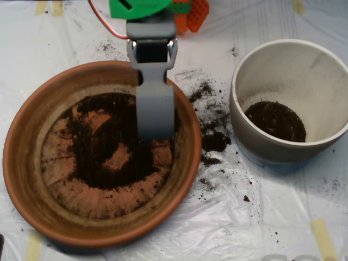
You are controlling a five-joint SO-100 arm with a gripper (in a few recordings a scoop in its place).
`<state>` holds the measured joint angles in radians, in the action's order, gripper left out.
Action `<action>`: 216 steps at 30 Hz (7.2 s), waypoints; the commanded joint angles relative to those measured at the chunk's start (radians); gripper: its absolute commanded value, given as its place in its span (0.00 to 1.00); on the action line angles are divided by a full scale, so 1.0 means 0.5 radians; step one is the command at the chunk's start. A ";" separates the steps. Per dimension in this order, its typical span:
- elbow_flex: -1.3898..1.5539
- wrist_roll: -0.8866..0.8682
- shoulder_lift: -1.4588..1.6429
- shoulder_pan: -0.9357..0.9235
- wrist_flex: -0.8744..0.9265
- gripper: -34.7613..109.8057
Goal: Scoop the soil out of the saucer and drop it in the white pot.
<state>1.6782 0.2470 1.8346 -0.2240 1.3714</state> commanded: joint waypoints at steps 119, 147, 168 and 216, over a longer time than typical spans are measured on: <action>-0.945 0.083 0.212 0.703 0.568 0.24; -1.129 0.150 -0.291 1.405 0.574 0.55; -1.810 -0.129 -0.347 0.663 0.856 0.53; -1.055 0.660 -1.571 -0.380 0.267 0.62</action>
<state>1.2747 0.5507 1.0293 -0.4111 1.4465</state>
